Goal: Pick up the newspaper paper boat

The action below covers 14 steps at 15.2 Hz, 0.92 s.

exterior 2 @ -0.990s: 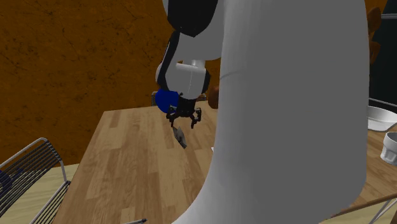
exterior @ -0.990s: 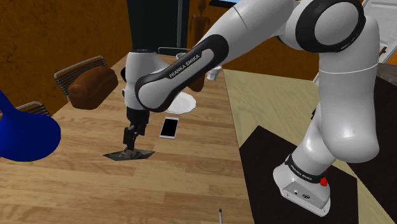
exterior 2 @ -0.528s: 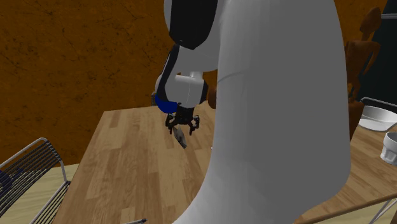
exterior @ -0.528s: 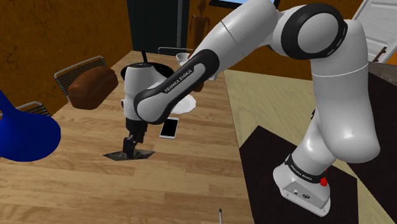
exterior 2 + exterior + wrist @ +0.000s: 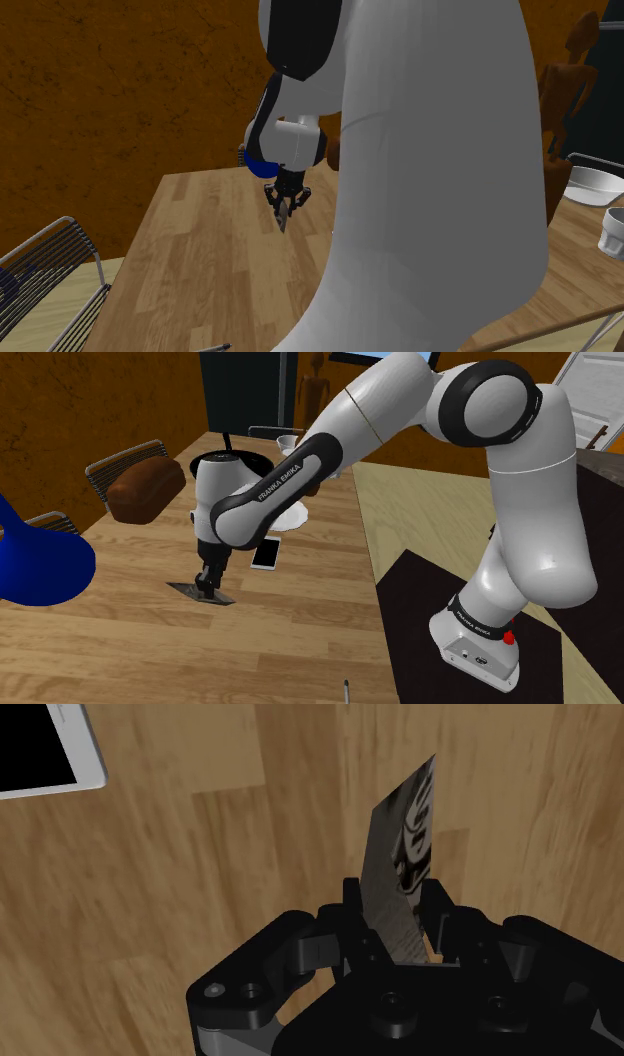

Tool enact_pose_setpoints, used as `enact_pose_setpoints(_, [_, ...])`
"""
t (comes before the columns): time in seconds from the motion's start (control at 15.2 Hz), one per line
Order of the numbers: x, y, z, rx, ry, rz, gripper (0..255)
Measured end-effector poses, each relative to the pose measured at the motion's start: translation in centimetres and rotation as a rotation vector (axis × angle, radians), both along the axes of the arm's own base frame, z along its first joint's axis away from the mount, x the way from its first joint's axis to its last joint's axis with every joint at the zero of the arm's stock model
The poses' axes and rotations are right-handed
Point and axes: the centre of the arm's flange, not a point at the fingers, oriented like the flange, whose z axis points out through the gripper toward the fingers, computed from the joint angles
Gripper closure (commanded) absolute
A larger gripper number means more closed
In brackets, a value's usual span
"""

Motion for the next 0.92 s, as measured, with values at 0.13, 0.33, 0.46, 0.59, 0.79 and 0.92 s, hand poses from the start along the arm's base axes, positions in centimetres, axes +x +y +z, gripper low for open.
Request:
enact_pose_setpoints(0.13, [0.0,0.0,0.0,0.0,0.0,-0.001,255])
enact_pose_setpoints(0.33, [-0.1,-0.1,0.2,-0.001,0.001,-0.001,255])
enact_pose_setpoints(0.46, [-0.1,-0.1,1.0,-0.002,0.002,-0.001,255])
enact_pose_setpoints(0.59, [-0.1,-0.1,2.0,-0.002,0.003,-0.001,255])
enact_pose_setpoints(0.79, [0.0,-0.1,3.5,-0.002,0.003,-0.001,255])
enact_pose_setpoints(0.92, [0.0,-0.1,4.5,-0.002,0.003,-0.001,255])
